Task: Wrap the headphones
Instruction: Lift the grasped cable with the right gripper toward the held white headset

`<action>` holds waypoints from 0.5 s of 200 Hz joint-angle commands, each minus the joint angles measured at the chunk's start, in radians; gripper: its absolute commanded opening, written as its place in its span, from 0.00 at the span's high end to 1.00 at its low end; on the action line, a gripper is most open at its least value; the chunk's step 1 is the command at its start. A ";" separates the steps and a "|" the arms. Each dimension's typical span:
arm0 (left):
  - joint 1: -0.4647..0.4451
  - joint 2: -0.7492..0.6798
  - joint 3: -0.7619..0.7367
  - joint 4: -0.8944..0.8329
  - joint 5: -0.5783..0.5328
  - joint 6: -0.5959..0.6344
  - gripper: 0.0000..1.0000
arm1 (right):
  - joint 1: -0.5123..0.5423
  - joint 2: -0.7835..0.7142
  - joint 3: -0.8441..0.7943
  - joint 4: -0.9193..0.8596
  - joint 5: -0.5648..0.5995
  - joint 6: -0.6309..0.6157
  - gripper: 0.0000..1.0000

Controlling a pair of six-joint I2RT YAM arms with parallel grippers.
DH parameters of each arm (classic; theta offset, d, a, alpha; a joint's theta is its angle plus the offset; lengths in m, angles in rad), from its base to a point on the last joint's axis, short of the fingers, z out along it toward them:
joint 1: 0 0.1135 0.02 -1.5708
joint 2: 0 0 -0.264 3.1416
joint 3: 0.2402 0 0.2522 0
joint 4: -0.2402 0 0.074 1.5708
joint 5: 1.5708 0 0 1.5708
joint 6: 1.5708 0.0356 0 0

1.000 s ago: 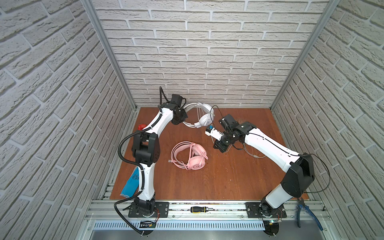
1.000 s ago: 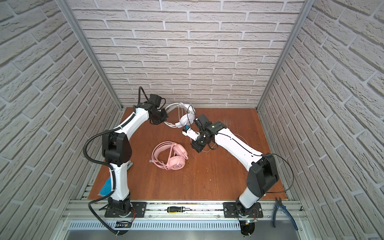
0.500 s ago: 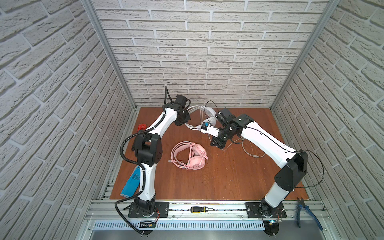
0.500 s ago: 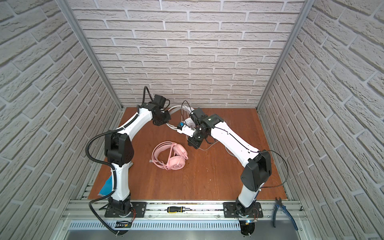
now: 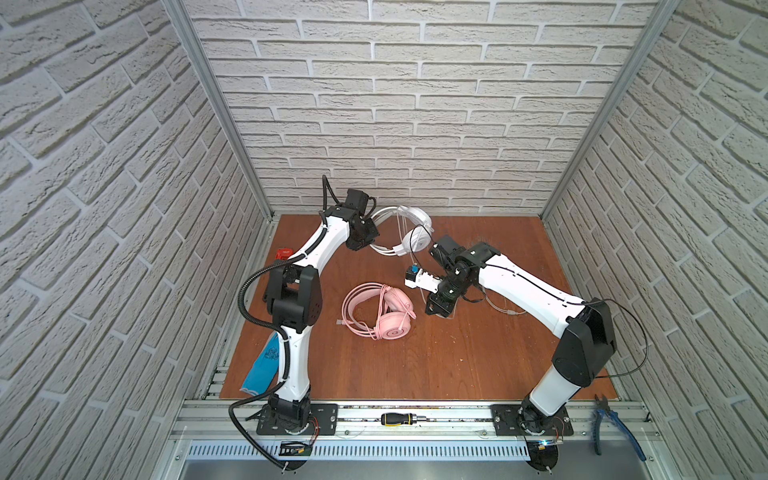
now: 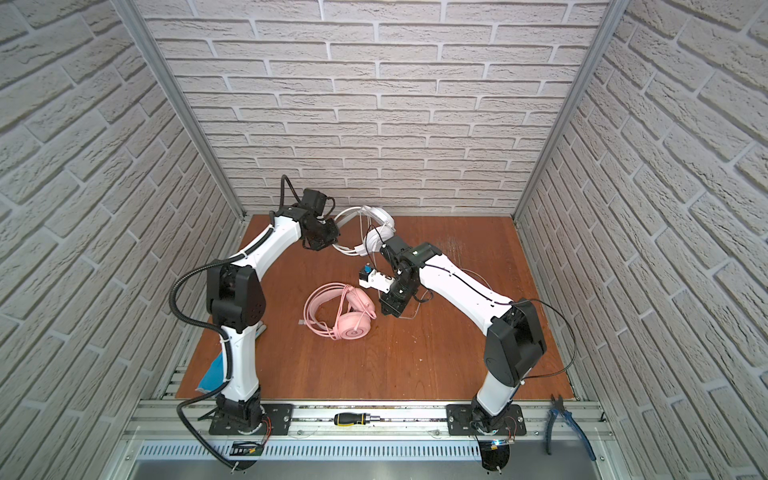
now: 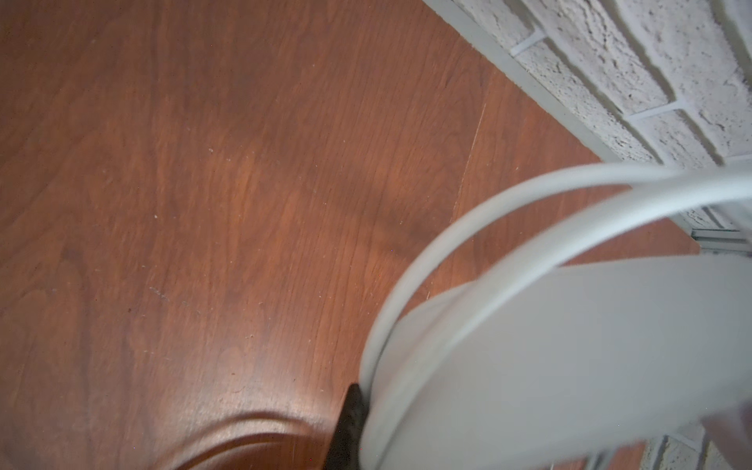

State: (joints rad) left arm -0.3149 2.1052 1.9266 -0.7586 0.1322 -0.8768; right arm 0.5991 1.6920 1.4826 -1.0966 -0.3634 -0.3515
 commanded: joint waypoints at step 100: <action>-0.059 0.025 0.121 -0.140 -0.233 0.134 1.00 | 0.066 -0.006 0.196 -0.057 0.025 -0.055 0.95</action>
State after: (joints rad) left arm -0.3603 2.1185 2.0052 -0.8848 -0.0200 -0.7990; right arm 0.6678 1.7081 1.6413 -1.1004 -0.3702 -0.3714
